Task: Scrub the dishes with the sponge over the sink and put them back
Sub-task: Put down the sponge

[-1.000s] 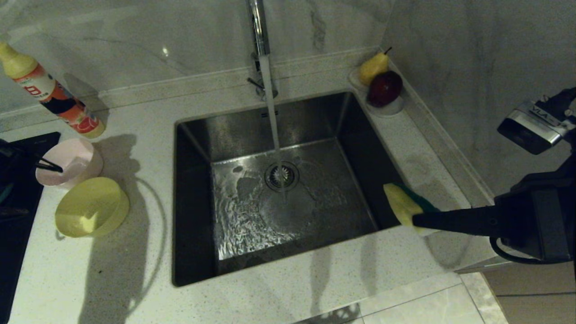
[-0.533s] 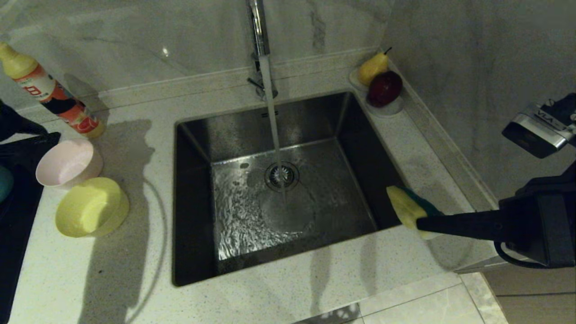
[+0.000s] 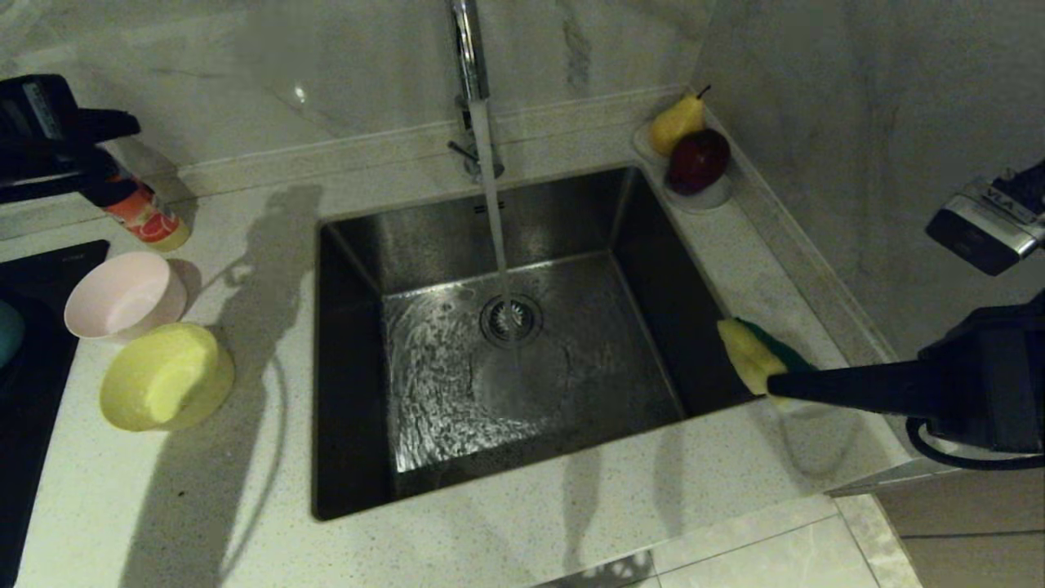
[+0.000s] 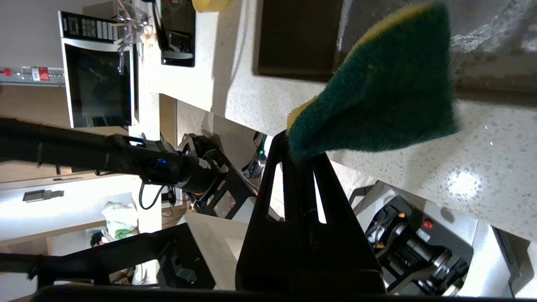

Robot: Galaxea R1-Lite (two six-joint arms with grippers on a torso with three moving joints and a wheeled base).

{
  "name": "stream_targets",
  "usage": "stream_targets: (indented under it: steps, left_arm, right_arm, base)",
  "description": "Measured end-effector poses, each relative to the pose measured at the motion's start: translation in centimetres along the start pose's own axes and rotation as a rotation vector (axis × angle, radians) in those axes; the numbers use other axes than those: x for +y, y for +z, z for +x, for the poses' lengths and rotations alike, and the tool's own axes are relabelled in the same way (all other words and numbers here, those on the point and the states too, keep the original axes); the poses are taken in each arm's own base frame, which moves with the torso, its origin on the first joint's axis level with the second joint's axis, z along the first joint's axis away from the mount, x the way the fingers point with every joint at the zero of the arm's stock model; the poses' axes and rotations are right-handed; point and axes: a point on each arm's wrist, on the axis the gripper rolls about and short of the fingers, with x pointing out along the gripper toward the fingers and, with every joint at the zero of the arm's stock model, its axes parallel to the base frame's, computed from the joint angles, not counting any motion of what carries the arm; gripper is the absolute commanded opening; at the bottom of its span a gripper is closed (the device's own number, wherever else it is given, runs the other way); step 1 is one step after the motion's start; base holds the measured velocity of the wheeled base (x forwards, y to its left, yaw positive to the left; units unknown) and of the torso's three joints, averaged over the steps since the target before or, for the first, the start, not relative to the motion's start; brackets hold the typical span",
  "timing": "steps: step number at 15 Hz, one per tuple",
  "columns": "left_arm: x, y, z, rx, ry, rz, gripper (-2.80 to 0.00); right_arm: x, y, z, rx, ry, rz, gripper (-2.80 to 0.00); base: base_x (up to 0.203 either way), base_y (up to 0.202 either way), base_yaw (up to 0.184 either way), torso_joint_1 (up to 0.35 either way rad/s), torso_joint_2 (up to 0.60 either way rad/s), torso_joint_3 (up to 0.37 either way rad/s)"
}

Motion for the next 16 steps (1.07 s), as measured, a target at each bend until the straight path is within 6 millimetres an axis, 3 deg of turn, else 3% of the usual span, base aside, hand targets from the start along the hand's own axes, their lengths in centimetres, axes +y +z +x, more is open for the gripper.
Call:
stream_targets:
  steps: [3,6,9,12,16]
  left_arm:
    - [-2.0,-0.8,-5.0,-0.046,-0.096,0.043,-2.8]
    - [-2.4,-1.4,-11.6,-0.14,-0.102,0.054,-2.8]
    - [-1.9,-4.8,-16.9,-0.17,0.064,0.065,-2.8]
    - [-1.4,-8.6,-20.4,-0.179,0.227,0.051,-2.8]
    - [-1.4,-12.9,-22.9,-0.197,0.294,0.037,-2.8]
  right_arm:
    - [-0.1,0.0,0.1,0.005,-0.004,0.003,-2.8]
    - [-0.2,-0.2,0.2,0.011,-0.005,0.004,-2.8]
    - [-0.5,-0.6,0.3,0.022,-0.012,0.011,-2.8]
    - [-0.5,-0.6,0.3,0.02,-0.017,0.012,-2.8]
    - [-0.8,-0.8,0.6,0.037,-0.018,0.018,-2.8]
  base:
    - [0.0,0.0,0.0,0.0,0.0,0.0]
    - [0.0,0.0,0.0,0.0,0.0,0.0]
    - [0.0,0.0,0.0,0.0,0.0,0.0]
    - [0.0,0.0,0.0,0.0,0.0,0.0]
    - [0.0,0.0,0.0,0.0,0.0,0.0]
